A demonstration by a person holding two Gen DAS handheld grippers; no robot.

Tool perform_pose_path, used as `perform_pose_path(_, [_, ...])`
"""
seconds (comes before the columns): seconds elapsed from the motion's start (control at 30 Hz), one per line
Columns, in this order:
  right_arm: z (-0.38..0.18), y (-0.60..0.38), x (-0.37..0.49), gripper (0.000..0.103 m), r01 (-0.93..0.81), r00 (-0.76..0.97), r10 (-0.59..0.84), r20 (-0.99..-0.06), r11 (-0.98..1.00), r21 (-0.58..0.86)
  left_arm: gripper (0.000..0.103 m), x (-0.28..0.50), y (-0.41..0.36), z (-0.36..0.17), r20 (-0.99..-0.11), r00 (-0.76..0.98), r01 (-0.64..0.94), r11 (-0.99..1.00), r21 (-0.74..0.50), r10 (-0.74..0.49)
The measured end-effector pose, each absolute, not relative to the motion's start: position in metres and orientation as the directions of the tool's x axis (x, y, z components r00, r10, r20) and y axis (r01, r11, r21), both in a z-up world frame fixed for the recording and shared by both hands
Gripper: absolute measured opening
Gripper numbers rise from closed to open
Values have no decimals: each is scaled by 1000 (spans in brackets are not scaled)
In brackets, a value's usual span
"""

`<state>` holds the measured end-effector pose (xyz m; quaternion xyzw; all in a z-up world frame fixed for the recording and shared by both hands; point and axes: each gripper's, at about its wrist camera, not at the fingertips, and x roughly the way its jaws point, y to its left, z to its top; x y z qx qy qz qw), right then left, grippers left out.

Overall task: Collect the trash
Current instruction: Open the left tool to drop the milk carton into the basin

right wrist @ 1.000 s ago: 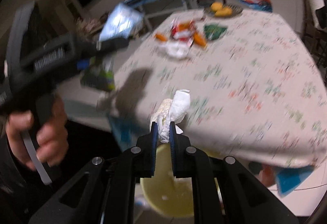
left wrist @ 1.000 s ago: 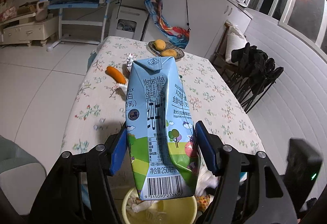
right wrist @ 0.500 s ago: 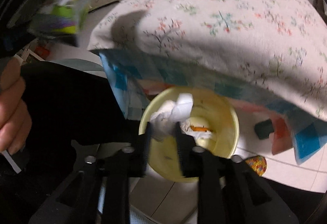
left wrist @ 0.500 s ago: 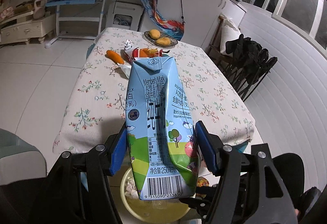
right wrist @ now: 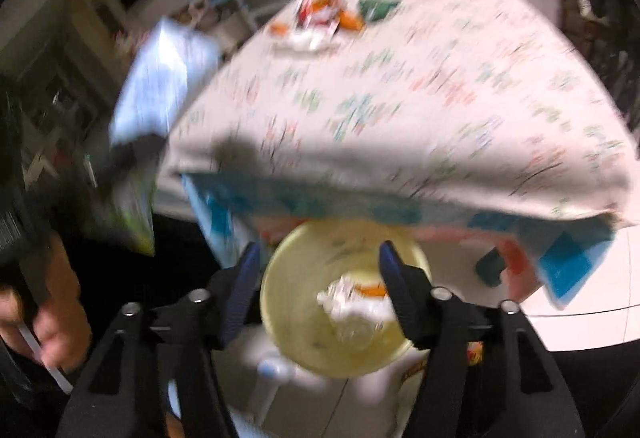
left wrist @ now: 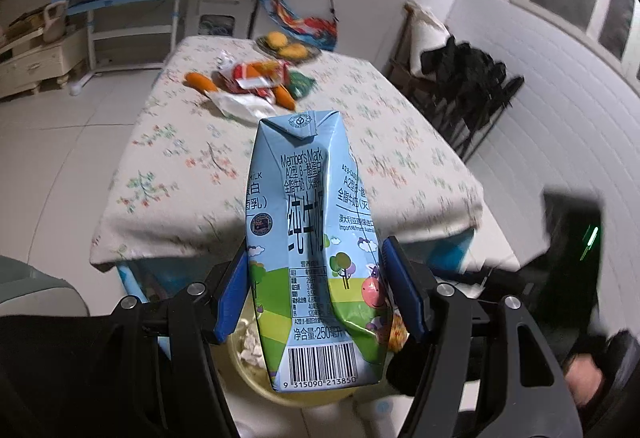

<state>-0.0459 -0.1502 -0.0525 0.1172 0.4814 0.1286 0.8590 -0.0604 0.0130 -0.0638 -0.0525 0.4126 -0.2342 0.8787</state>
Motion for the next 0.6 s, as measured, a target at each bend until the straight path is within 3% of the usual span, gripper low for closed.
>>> perform_pose_path(0.2, [-34, -186, -54, 65, 9, 633, 289, -718, 925, 381, 61, -73, -5, -85, -776, 440, 413, 869, -272, -452])
perform_pose_path(0.6, [-37, -195, -52, 65, 48, 629, 293, -721, 910, 411, 63, -80, -34, -123, -892, 293, 479, 860, -174, -344])
